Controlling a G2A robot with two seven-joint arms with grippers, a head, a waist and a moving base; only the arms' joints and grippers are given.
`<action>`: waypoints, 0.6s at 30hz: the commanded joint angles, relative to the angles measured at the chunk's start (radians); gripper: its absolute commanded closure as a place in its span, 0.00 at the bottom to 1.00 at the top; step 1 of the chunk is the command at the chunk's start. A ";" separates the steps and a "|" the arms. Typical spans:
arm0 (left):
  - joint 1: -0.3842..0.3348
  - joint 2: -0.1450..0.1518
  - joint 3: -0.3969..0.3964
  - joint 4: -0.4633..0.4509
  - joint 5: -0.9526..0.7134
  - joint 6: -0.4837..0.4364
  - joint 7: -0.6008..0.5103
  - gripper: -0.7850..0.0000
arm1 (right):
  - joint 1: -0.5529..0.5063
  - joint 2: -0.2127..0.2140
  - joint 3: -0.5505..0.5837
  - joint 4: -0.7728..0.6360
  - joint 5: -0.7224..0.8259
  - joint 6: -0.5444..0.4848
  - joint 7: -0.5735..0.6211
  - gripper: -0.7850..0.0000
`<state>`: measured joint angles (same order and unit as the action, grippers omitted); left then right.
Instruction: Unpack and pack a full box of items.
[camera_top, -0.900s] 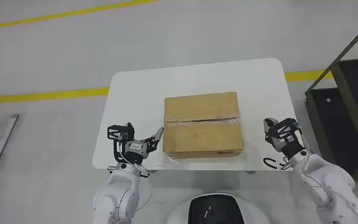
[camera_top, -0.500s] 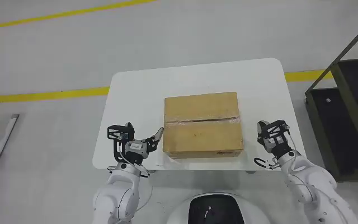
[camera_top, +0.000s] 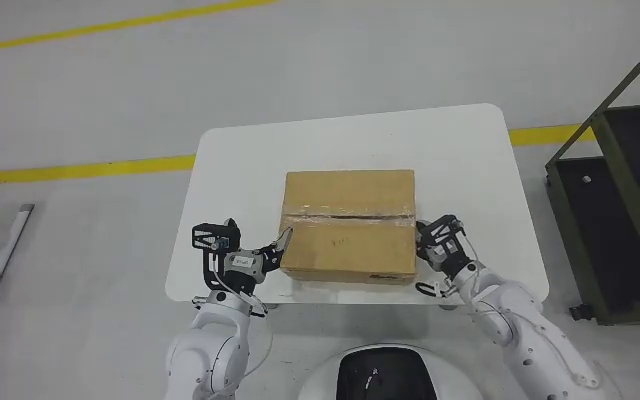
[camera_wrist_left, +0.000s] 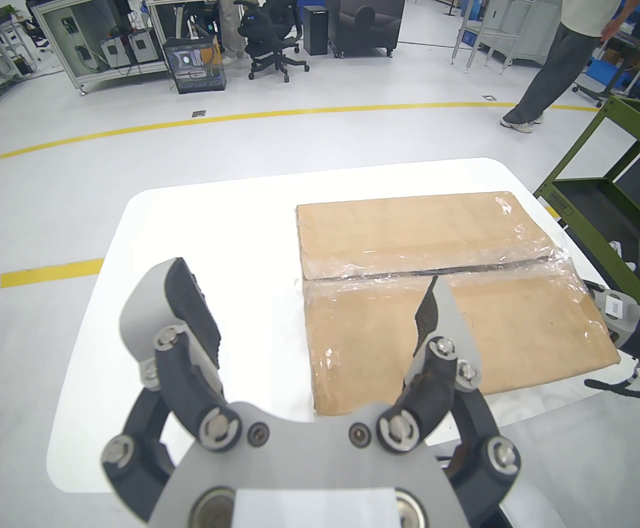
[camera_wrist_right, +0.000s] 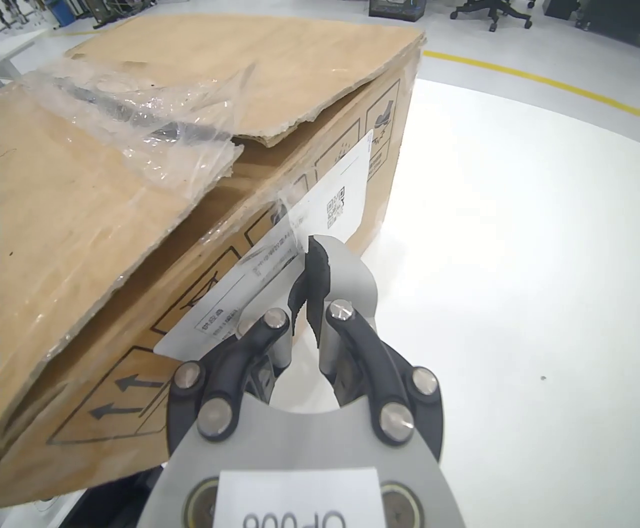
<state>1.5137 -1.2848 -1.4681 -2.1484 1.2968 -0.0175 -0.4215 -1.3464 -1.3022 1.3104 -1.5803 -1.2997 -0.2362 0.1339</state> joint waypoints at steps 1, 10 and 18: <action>0.003 -0.001 -0.004 0.004 -0.010 0.014 0.011 0.00 | 0.012 -0.001 -0.010 0.012 0.007 -0.016 -0.009 1.00; -0.031 -0.002 0.035 -0.043 0.011 0.006 -0.022 0.00 | 0.003 0.005 0.022 -0.008 0.008 -0.010 -0.046 1.00; -0.122 -0.004 0.166 -0.037 0.051 -0.093 -0.108 0.00 | -0.072 0.022 0.108 -0.108 -0.023 0.003 -0.055 1.00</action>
<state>1.4082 -1.2885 -1.3266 -2.1960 1.3338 -0.0983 -0.5184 -1.4091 -1.2824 1.4076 -1.6765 -1.3203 -0.2346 0.0791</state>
